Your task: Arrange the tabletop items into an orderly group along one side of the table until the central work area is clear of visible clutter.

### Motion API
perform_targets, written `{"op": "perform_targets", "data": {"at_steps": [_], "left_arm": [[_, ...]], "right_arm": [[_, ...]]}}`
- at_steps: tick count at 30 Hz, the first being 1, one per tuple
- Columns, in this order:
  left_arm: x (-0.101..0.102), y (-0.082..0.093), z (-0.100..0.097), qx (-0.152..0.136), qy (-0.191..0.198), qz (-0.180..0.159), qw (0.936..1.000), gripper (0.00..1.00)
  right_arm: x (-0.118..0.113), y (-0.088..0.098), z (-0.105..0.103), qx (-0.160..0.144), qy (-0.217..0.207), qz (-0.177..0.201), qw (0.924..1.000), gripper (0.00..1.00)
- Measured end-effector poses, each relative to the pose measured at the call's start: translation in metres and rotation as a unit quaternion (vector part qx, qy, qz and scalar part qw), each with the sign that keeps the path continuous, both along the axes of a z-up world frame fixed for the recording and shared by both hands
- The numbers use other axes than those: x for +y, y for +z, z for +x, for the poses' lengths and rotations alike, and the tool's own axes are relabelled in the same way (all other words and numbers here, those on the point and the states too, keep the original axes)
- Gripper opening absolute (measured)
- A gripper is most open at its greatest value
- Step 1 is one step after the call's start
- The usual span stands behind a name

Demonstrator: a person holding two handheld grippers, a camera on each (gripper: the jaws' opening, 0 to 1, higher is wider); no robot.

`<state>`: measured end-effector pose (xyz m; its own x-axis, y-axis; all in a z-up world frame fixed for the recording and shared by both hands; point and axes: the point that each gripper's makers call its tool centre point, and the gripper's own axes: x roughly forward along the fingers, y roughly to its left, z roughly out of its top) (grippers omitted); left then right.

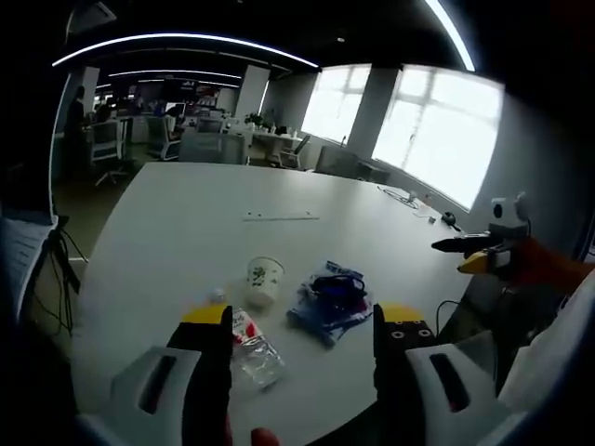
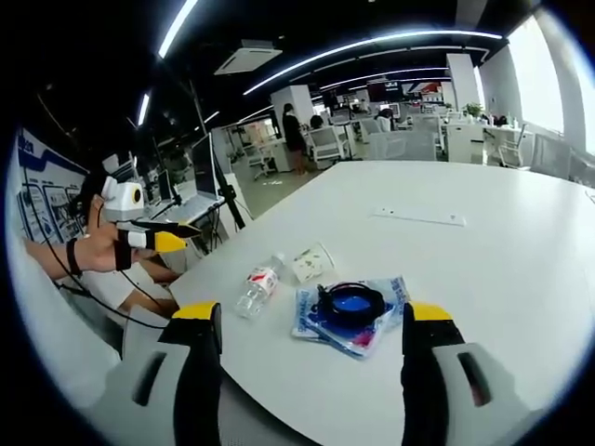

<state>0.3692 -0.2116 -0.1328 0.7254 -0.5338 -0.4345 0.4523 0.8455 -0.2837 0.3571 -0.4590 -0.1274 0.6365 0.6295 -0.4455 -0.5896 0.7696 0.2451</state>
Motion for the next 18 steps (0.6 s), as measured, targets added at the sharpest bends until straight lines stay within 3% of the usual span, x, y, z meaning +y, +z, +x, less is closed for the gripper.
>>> {"op": "perform_targets", "data": {"at_steps": [18], "left_arm": [[-0.006, -0.015, 0.008, 0.013, -0.011, 0.004, 0.9998, 0.61]], "right_arm": [[-0.012, -0.003, -0.007, 0.007, -0.017, 0.002, 0.9998, 0.78]]}}
